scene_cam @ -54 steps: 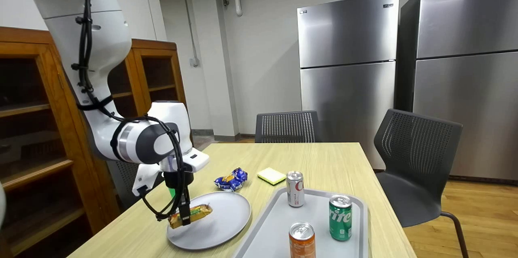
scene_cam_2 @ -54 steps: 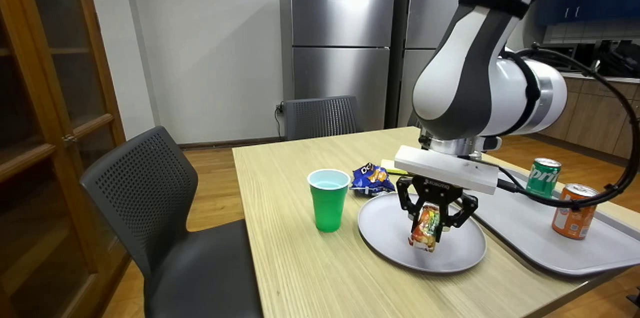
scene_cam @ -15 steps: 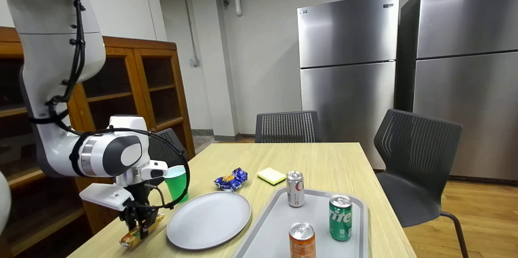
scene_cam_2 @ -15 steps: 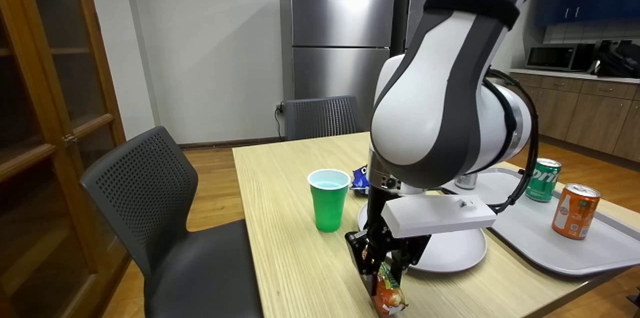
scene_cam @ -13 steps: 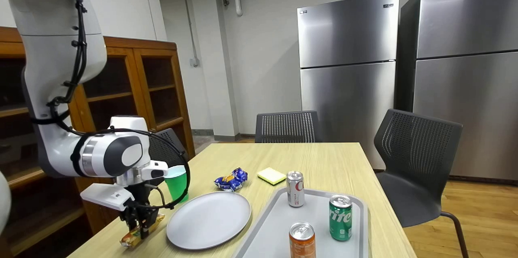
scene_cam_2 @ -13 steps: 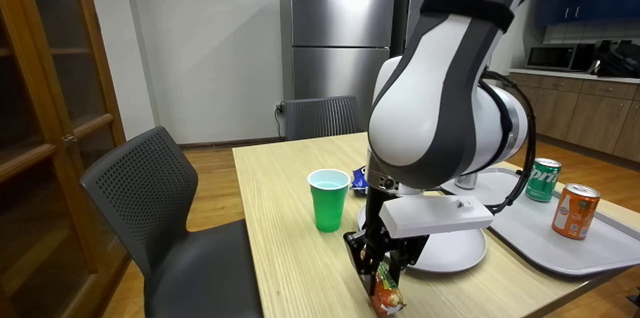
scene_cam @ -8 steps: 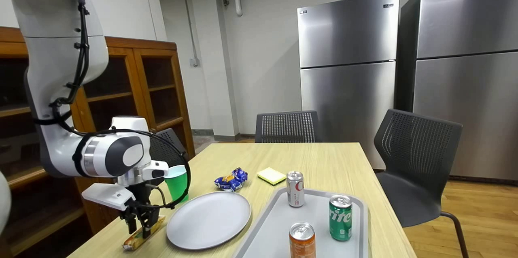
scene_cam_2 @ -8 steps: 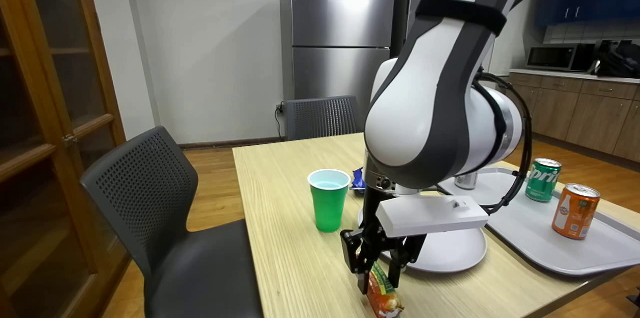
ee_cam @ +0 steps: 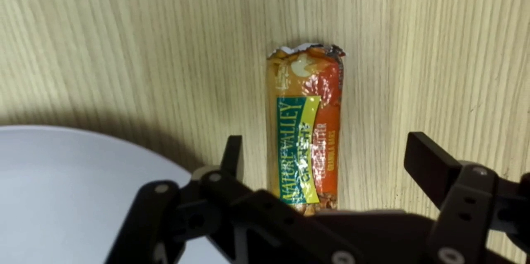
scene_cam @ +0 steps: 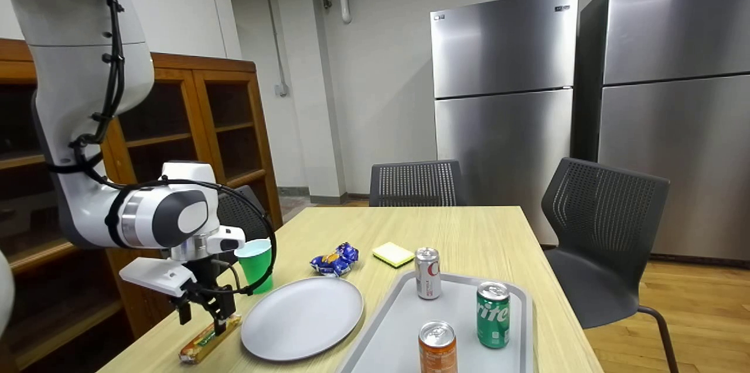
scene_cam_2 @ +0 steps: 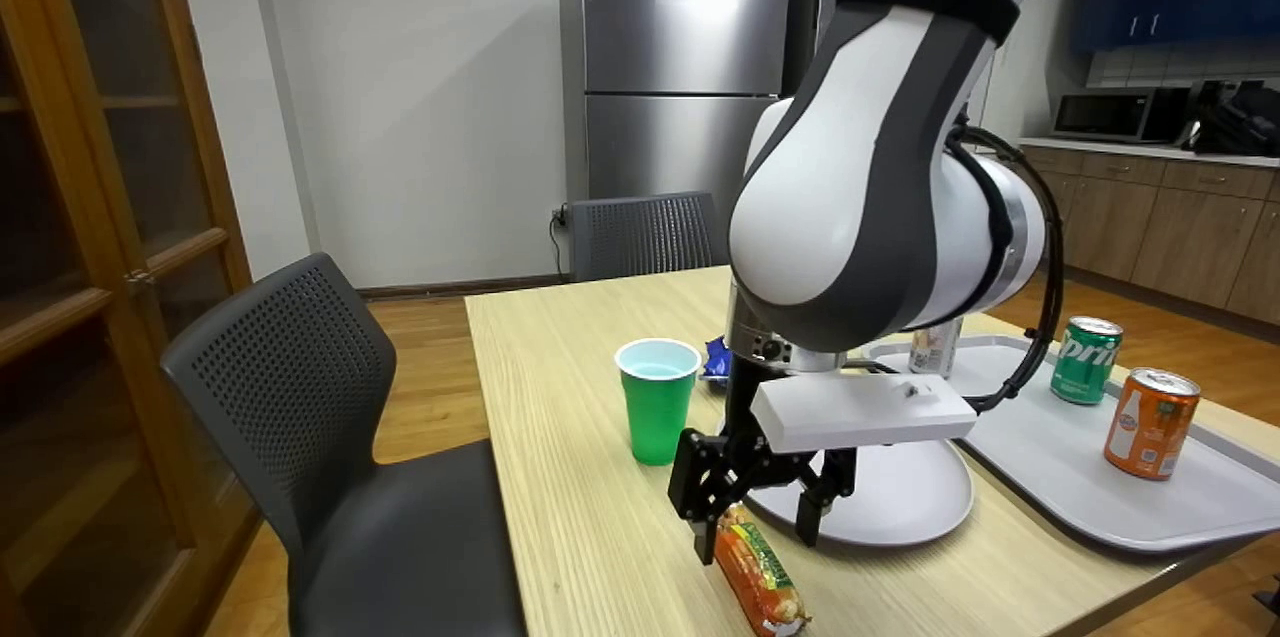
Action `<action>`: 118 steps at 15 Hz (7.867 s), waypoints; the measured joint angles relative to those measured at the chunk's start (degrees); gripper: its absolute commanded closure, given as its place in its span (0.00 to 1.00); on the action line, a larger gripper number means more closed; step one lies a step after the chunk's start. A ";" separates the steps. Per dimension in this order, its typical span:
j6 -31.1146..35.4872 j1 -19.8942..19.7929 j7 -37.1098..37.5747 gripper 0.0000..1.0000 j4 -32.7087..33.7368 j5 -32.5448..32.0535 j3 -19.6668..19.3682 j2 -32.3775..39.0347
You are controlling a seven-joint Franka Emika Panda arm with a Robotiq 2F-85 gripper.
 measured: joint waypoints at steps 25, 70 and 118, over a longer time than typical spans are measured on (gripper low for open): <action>-14.67 -11.42 -3.73 0.00 -0.82 -10.07 -14.77 -14.41; -6.10 -18.68 -3.26 0.00 27.73 -12.20 -23.51 7.63; -6.22 -18.82 -5.68 0.61 32.10 -11.21 -23.06 11.33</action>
